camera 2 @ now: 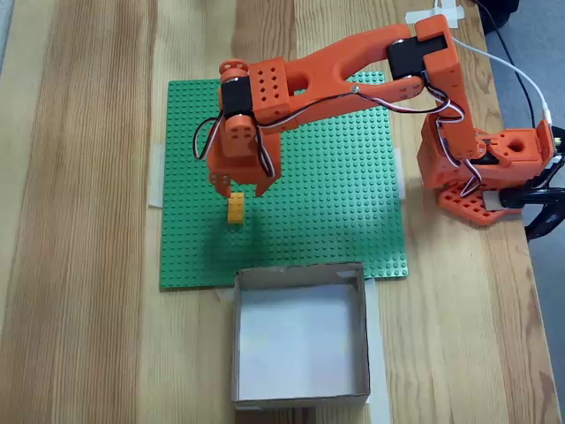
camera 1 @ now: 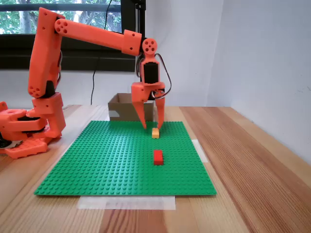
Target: Pick the yellow lego block and put it in the box.
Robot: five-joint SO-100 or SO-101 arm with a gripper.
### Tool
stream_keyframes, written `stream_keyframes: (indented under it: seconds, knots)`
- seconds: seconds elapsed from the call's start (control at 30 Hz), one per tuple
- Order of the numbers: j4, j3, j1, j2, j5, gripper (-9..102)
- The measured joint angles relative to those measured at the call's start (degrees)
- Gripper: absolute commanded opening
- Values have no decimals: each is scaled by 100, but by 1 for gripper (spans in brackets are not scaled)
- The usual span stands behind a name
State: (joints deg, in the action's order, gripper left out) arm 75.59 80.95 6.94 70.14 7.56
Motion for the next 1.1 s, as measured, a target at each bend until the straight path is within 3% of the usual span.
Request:
stream_keyframes:
  seconds: [1.1]
  knots:
    - [-97, -756, 114, -940, 123, 15]
